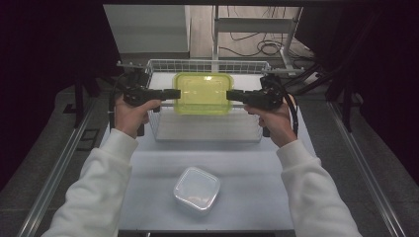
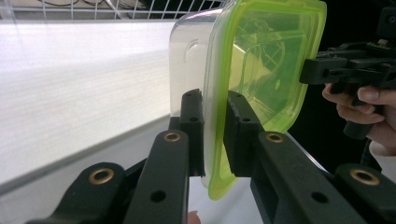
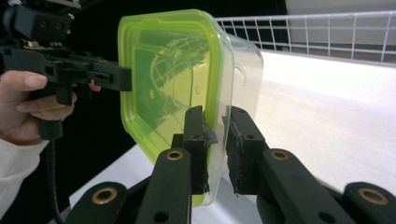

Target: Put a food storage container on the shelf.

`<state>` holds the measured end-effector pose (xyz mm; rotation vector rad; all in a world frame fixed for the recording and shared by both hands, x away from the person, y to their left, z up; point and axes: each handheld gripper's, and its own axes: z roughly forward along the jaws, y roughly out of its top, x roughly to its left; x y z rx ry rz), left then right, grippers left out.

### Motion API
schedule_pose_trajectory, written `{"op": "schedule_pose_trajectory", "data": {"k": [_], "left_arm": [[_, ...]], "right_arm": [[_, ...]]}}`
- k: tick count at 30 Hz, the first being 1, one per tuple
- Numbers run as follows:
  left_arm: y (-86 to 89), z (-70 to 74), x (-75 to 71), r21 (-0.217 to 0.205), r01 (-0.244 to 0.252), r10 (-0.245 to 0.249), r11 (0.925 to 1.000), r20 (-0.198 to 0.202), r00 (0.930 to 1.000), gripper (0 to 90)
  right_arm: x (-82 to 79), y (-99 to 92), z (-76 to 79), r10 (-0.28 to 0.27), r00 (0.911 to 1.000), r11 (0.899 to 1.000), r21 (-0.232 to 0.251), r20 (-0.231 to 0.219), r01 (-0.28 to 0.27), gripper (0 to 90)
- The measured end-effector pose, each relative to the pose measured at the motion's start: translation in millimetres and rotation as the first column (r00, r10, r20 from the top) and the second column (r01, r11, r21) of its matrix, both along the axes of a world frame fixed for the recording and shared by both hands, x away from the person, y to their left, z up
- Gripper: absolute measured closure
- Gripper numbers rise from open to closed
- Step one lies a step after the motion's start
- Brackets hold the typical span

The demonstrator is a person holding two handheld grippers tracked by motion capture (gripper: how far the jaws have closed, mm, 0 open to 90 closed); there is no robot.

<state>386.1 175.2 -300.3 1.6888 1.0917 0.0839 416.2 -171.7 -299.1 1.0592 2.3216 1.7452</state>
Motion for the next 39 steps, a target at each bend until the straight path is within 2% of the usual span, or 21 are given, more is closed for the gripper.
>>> {"op": "schedule_pose_trajectory", "data": {"k": [5, 9, 16, 23, 26, 27, 31, 34, 36, 38, 39], "left_arm": [[-2.4, -1.6, 12.2, -0.02, -0.003, 0.003, 0.9998, -0.014, 0.9999, 79.9], [-4.9, -6.1, 29.8, -0.041, 0.002, -0.004, 0.9992, -0.055, 0.9985, 80.0], [-6.0, -1.3, 42.3, -0.031, 0.003, -0.005, 0.9995, -0.067, 0.9977, 80.0], [-9.4, -5.5, 62.3, -0.047, 0.002, -0.008, 0.9989, -0.126, 0.992, 80.0], [-10.0, -6.2, 68.0, -0.041, 0.002, -0.008, 0.9992, -0.142, 0.9899, 79.9], [-9.1, -6.0, 69.9, -0.027, 0.013, -0.017, 0.9995, -0.145, 0.9892, 79.9], [-9.2, -5.6, 77.4, -0.022, 0.018, -0.021, 0.9996, -0.164, 0.9862, 80.0], [-10.0, -7.3, 81.7, -0.03, 0.018, -0.023, 0.9994, -0.181, 0.9832, 79.9], [-11.5, -13.2, 86.2, -0.025, 0.016, -0.021, 0.9996, -0.206, 0.9784, 80.0], [-12.5, -15.7, 87.8, -0.021, 0.016, -0.02, 0.9996, -0.212, 0.977, 80.0], [-13.4, -17.7, 89.2, -0.043, 0.004, -0.013, 0.9991, -0.216, 0.9764, 79.8]], "right_arm": [[10.8, -1.3, 6.9, -0.007, 1.0, 1.0, -0.016, 0.0, 0.007, 78.5], [26.4, -5.4, 5.4, -0.015, 0.9989, 1.0, -0.003, -0.045, 0.015, 78.7], [38.6, -6.3, 7.1, -0.025, 0.9971, 1.0, 0.004, -0.071, 0.026, 78.8], [52.7, -8.0, 3.7, -0.055, 0.9922, 0.998, -0.001, -0.112, 0.055, 78.9], [61.3, -8.2, -0.2, -0.074, 0.9854, 0.997, -0.002, -0.153, 0.074, 79.1], [61.3, -8.2, -0.2, -0.074, 0.9854, 0.997, -0.002, -0.153, 0.074, 79.1], [67.0, -8.3, -2.0, -0.082, 0.9786, 0.996, 0.005, -0.189, 0.084, 79.0], [69.4, -9.2, -3.1, -0.084, 0.9744, 0.996, 0.011, -0.209, 0.088, 78.9], [72.9, -9.6, -5.9, -0.092, 0.9696, 0.996, -0.002, -0.227, 0.094, 78.9], [74.2, -9.4, -7.0, -0.097, 0.9678, 0.995, -0.011, -0.232, 0.097, 78.9], [77.2, -9.2, -9.6, -0.113, 0.962, 0.994, -0.024, -0.249, 0.11, 78.6]]}}
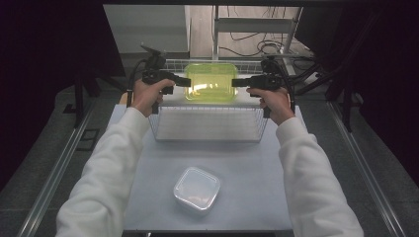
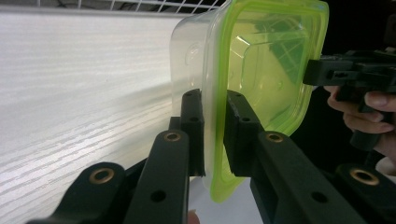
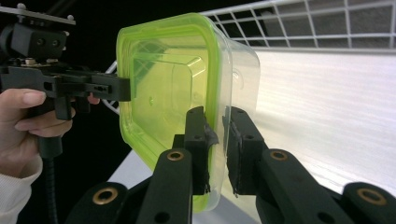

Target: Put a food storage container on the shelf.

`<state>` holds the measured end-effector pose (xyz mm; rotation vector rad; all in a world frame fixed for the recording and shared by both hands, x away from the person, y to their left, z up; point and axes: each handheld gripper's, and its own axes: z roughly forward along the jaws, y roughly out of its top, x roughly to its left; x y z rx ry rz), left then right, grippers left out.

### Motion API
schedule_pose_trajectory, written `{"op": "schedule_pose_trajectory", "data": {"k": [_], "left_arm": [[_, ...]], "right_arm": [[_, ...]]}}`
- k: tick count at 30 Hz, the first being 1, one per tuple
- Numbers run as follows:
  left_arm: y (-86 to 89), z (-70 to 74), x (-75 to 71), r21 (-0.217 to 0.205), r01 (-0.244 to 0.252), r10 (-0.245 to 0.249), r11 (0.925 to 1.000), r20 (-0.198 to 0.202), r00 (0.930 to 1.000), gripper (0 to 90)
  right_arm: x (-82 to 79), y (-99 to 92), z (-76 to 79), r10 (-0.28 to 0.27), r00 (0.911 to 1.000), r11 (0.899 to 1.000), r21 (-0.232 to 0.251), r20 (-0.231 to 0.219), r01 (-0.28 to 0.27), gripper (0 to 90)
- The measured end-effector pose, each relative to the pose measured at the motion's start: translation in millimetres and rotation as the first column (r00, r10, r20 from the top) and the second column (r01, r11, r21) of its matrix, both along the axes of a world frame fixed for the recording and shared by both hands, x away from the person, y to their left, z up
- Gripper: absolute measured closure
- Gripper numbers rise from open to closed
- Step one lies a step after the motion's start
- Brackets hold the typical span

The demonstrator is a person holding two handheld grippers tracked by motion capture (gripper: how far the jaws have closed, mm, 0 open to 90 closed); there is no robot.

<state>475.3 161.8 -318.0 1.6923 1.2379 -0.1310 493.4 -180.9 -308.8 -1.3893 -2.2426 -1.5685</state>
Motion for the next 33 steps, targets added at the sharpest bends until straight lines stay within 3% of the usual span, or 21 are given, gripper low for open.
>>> {"op": "schedule_pose_trajectory", "data": {"k": [4, 7, 10, 13, 16, 21, 25, 26, 27, 28, 30, 32, 33], "left_arm": [[0.1, -1.5, 5.5, -0.019, -0.004, 0.004, 0.9998, -0.011, 0.9999, 79.5], [4.2, -6.7, 14.6, -0.076, -0.016, 0.012, 0.997, -0.056, 0.9984, 78.7], [5.1, -8.6, 19.0, -0.093, -0.023, 0.017, 0.9954, -0.074, 0.9971, 78.2], [6.7, -12.9, 25.7, -0.121, -0.041, 0.028, 0.9918, -0.105, 0.9941, 76.9], [6.9, -18.0, 31.3, -0.142, -0.065, 0.047, 0.9877, -0.127, 0.9908, 74.2], [7.9, -21.4, 34.7, -0.162, -0.072, 0.05, 0.9842, -0.132, 0.99, 73.0], [7.4, -21.7, 34.1, -0.157, -0.07, 0.052, 0.9852, -0.117, 0.9918, 72.3], [6.8, -21.6, 33.5, -0.15, -0.069, 0.053, 0.9862, -0.107, 0.9929, 71.5], [4.9, -19.6, 31.7, -0.113, -0.083, 0.074, 0.9901, -0.077, 0.9943, 69.7], [4.9, -19.6, 31.7, -0.113, -0.083, 0.074, 0.9901, -0.077, 0.9943, 65.4], [6.4, -12.4, 25.9, -0.111, -0.103, 0.102, 0.9885, -0.011, 0.9947, 53.7], [7.6, -10.3, 23.9, -0.099, -0.112, 0.113, 0.9888, 0.007, 0.9936, 44.3], [8.2, -8.9, 22.0, -0.084, -0.114, 0.117, 0.9899, 0.024, 0.9929, 44.3]], "right_arm": [[4.5, -1.6, -2.9, -0.012, 0.9998, 1.0, 0.015, -0.018, 0.013, 78.2], [11.6, -1.2, -6.1, -0.037, 0.9978, 0.999, 0.035, -0.055, 0.039, 77.0], [14.7, 0.3, -6.8, -0.054, 0.9954, 0.998, 0.036, -0.079, 0.057, 76.2], [20.8, 3.7, -8.7, -0.082, 0.99, 0.996, 0.031, -0.115, 0.086, 74.3], [28.9, 4.0, -14.5, -0.101, 0.9803, 0.992, 0.064, -0.169, 0.113, 71.9], [31.3, 4.0, -16.6, -0.114, 0.9763, 0.988, 0.084, -0.184, 0.131, 71.1], [31.6, 3.7, -17.3, -0.116, 0.9758, 0.987, 0.086, -0.186, 0.133, 70.2], [31.3, 3.8, -18.0, -0.121, 0.9754, 0.986, 0.093, -0.184, 0.14, 64.8], [31.2, 4.0, -18.6, -0.12, 0.9755, 0.985, 0.1, -0.185, 0.14, 60.2], [31.1, 4.3, -19.2, -0.115, 0.975, 0.984, 0.113, -0.19, 0.138, 54.5], [30.2, 4.2, -18.3, -0.117, 0.9739, 0.98, 0.137, -0.195, 0.145, 43.6], [27.0, 3.0, -13.8, -0.141, 0.9765, 0.977, 0.137, -0.163, 0.164, 37.9], [27.0, 3.0, -13.8, -0.141, 0.9765, 0.977, 0.137, -0.163, 0.164, 37.9]]}}
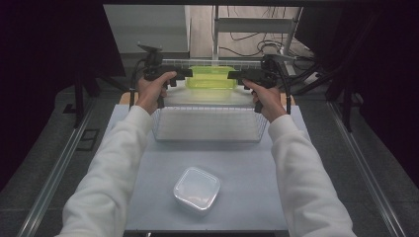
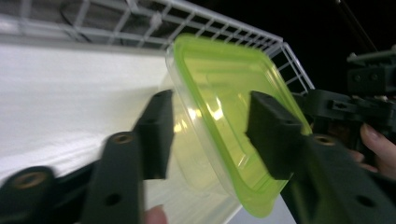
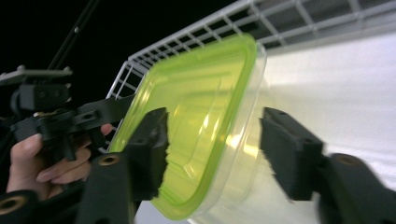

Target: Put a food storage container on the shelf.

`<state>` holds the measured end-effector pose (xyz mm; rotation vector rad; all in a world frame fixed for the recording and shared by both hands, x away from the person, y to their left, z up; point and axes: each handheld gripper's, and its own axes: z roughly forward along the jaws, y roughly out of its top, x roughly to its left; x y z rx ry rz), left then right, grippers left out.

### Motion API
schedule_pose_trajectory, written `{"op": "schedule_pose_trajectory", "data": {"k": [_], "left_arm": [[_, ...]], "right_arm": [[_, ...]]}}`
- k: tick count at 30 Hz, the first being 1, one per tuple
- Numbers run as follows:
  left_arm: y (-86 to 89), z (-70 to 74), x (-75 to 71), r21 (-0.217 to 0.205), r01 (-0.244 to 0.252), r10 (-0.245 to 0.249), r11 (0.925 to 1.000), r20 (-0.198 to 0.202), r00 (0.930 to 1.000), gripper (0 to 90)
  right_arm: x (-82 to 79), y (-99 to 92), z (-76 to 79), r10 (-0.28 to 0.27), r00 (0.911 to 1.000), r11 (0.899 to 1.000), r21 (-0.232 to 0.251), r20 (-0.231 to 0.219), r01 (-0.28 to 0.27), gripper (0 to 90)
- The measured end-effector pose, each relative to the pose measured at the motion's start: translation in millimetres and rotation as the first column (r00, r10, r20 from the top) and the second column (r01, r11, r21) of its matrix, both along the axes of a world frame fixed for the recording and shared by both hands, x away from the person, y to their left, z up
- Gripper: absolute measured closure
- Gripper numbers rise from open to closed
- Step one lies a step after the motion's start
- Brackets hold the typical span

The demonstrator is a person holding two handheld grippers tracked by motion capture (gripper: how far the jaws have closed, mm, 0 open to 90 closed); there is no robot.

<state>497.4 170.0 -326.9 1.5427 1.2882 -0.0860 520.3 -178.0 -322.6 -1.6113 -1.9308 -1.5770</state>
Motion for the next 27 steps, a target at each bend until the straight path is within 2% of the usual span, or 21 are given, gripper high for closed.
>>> {"op": "schedule_pose_trajectory", "data": {"k": [3, 5, 7, 11, 13, 14, 16, 17, 18, 19, 20, 21, 22, 23, 24, 25, 27], "left_arm": [[2.2, 5.6, -9.7, 0.039, -0.013, 0.011, 0.9992, 0.055, 0.9984, 35.2], [2.7, 10.6, -16.9, 0.064, -0.018, 0.012, 0.9978, 0.082, 0.9965, 32.2], [2.8, 18.0, -25.7, 0.091, -0.025, 0.014, 0.9955, 0.117, 0.9931, 30.7], [5.8, 29.5, -43.0, 0.12, -0.025, 0.005, 0.9924, 0.164, 0.9864, 28.5], [5.6, 33.4, -52.7, 0.133, -0.018, -0.006, 0.9909, 0.182, 0.9833, 28.6], [5.6, 33.4, -52.7, 0.133, -0.018, -0.006, 0.9909, 0.182, 0.9833, 28.6], [6.3, 35.2, -63.7, 0.138, -0.002, -0.026, 0.9904, 0.201, 0.9792, 28.5], [6.6, 34.7, -77.1, 0.15, 0.012, -0.045, 0.9886, 0.216, 0.9755, 27.8], [6.6, 34.7, -77.1, 0.15, 0.012, -0.045, 0.9886, 0.216, 0.9755, 27.7], [7.4, 31.0, -92.0, 0.171, 0.027, -0.067, 0.9849, 0.228, 0.9714, 27.4], [7.4, 31.0, -92.0, 0.171, 0.027, -0.067, 0.9849, 0.228, 0.9714, 27.5], [9.2, 24.9, -105.9, 0.187, 0.038, -0.082, 0.9817, 0.233, 0.9691, 27.5], [9.2, 24.9, -105.9, 0.187, 0.038, -0.082, 0.9817, 0.233, 0.9691, 27.6], [10.2, 21.2, -112.5, 0.192, 0.04, -0.085, 0.9806, 0.234, 0.9686, 27.6], [11.7, 13.1, -124.5, 0.211, 0.045, -0.095, 0.9764, 0.229, 0.9688, 28.5], [12.3, 8.5, -130.4, 0.219, 0.047, -0.097, 0.9746, 0.223, 0.97, 28.8], [13.0, 3.3, -135.8, 0.23, 0.051, -0.103, 0.9718, 0.22, 0.9702, 28.9]], "right_arm": [[-8.8, -1.2, 8.2, 0.001, 0.9984, 1.0, 0.008, 0.056, -0.002, 30.0], [-15.2, -0.6, 12.4, 0.0, 0.9953, 1.0, -0.026, 0.097, 0.003, 26.7], [-21.6, -1.3, 17.8, 0.003, 0.9921, 0.998, -0.058, 0.125, 0.004, 24.2], [-34.8, -5.6, 27.7, 0.024, 0.9839, 0.995, -0.1, 0.177, -0.006, 21.6], [-41.8, -9.8, 31.1, 0.031, 0.9786, 0.993, -0.119, 0.203, -0.006, 21.3], [-45.3, -12.0, 31.7, 0.033, 0.9759, 0.992, -0.122, 0.216, -0.007, 21.3], [-49.1, -14.4, 32.0, 0.04, 0.9734, 0.991, -0.131, 0.226, -0.01, 21.1], [-58.3, -21.1, 30.1, 0.062, 0.9632, 0.987, -0.157, 0.262, -0.021, 21.1], [-58.3, -21.1, 30.1, 0.062, 0.9632, 0.987, -0.157, 0.262, -0.021, 21.1], [-69.0, -30.0, 26.0, 0.088, 0.9554, 0.983, -0.18, 0.282, -0.038, 21.3], [-69.0, -30.0, 26.0, 0.088, 0.9554, 0.983, -0.18, 0.282, -0.038, 21.3], [-82.4, -39.8, 21.4, 0.117, 0.9462, 0.976, -0.212, 0.302, -0.053, 21.5], [-82.4, -39.8, 21.4, 0.117, 0.9462, 0.976, -0.212, 0.302, -0.053, 21.5], [-87.2, -43.0, 20.1, 0.122, 0.9427, 0.974, -0.22, 0.311, -0.053, 21.7], [-100.0, -51.3, 16.2, 0.137, 0.9357, 0.97, -0.237, 0.325, -0.059, 22.3], [-106.6, -55.6, 13.2, 0.141, 0.9324, 0.97, -0.237, 0.333, -0.062, 23.2], [-119.0, -62.8, 5.0, 0.149, 0.9307, 0.968, -0.243, 0.334, -0.068, 23.7]]}}
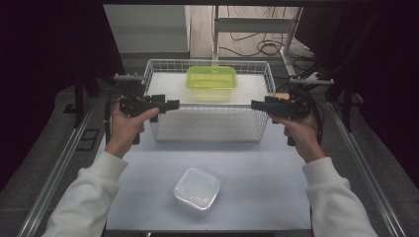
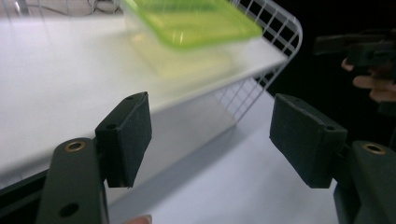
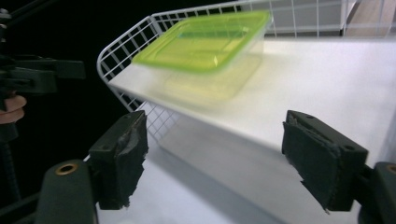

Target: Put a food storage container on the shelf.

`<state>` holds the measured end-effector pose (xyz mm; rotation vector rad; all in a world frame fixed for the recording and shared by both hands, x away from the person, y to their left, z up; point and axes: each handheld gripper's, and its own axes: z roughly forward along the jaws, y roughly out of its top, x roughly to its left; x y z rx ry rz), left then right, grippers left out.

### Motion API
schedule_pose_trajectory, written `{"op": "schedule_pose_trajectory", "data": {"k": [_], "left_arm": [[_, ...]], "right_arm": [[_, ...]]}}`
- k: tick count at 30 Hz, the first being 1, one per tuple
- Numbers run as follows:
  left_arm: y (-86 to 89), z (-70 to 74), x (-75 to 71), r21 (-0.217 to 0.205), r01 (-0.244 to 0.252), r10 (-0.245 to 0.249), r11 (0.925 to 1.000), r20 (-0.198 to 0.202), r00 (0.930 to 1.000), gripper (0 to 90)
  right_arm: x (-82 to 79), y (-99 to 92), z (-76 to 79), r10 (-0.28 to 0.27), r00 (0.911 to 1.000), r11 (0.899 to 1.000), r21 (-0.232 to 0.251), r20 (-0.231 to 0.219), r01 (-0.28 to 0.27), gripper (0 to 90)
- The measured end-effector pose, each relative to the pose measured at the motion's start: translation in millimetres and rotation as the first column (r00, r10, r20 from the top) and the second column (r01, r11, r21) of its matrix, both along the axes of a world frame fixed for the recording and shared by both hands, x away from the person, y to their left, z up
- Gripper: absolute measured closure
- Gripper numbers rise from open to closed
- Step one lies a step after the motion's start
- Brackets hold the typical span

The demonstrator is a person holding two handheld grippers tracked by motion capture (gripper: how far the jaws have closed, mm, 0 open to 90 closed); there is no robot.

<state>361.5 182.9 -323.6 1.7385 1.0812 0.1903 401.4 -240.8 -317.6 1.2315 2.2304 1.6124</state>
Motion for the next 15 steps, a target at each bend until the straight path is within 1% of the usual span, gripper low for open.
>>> {"op": "schedule_pose_trajectory", "data": {"k": [1, 2, 3, 4, 5, 6, 7, 8, 9, 10, 12, 14, 15], "left_arm": [[0.5, -5.5, -5.4, 0.012, 0.002, -0.002, 0.9999, -0.007, 1.0, 28.9], [1.8, -18.2, -15.7, 0.025, 0.003, -0.003, 0.9997, -0.022, 0.9998, 28.9], [1.8, -18.2, -15.7, 0.025, 0.003, -0.003, 0.9997, -0.022, 0.9998, 28.8], [2.7, -25.2, -20.6, 0.028, 0.009, -0.008, 0.9996, -0.036, 0.9993, 28.8], [3.5, -34.5, -26.4, 0.03, 0.011, -0.01, 0.9995, -0.048, 0.9988, 28.6], [3.8, -40.3, -29.7, 0.033, 0.012, -0.01, 0.9994, -0.056, 0.9984, 28.6], [3.9, -47.8, -33.8, 0.038, 0.016, -0.013, 0.9992, -0.066, 0.9977, 28.4], [4.4, -56.7, -38.8, 0.043, 0.019, -0.016, 0.9989, -0.077, 0.9969, 28.3], [4.6, -67.9, -45.1, 0.053, 0.027, -0.022, 0.9983, -0.094, 0.9953, 28.1], [4.6, -67.9, -45.1, 0.053, 0.027, -0.022, 0.9983, -0.094, 0.9953, 28.0], [4.7, -80.6, -52.8, 0.069, 0.032, -0.025, 0.9971, -0.106, 0.9941, 28.0], [4.3, -89.7, -57.1, 0.084, 0.042, -0.031, 0.9956, -0.122, 0.992, 27.9], [3.8, -94.6, -59.1, 0.085, 0.04, -0.029, 0.9956, -0.131, 0.991, 27.9]], "right_arm": [[-6.2, -3.2, -4.8, 0.0, 1.0, 1.0, -0.007, 0.007, 0.0, 24.1], [-12.4, -6.1, -9.7, 0.003, 1.0, 1.0, -0.018, 0.009, -0.003, 24.3], [-18.3, -8.8, -14.6, 0.006, 0.9999, 1.0, -0.031, 0.011, -0.006, 24.7], [-18.3, -8.8, -14.6, 0.006, 0.9999, 1.0, -0.031, 0.011, -0.006, 24.7], [-30.5, -14.2, -25.6, 0.013, 0.9998, 0.999, -0.041, 0.015, -0.013, 25.0], [-30.5, -14.2, -25.6, 0.013, 0.9998, 0.999, -0.041, 0.015, -0.013, 25.0], [-34.4, -15.7, -28.9, 0.014, 0.9998, 0.999, -0.043, 0.013, -0.013, 25.2], [-39.3, -17.5, -33.5, 0.012, 0.9997, 0.999, -0.045, 0.019, -0.011, 25.5], [-48.3, -19.2, -43.2, 0.022, 0.9996, 0.998, -0.055, 0.017, -0.021, 25.6], [-48.3, -19.2, -43.2, 0.022, 0.9996, 0.998, -0.055, 0.017, -0.021, 25.6], [-57.2, -18.9, -53.6, 0.031, 0.9995, 0.996, -0.084, 0.008, -0.03, 25.7], [-63.2, -18.3, -62.6, 0.037, 0.9993, 0.995, -0.091, -0.004, -0.037, 25.9], [-65.1, -18.1, -65.7, 0.041, 0.9991, 0.995, -0.092, -0.012, -0.042, 25.9]]}}
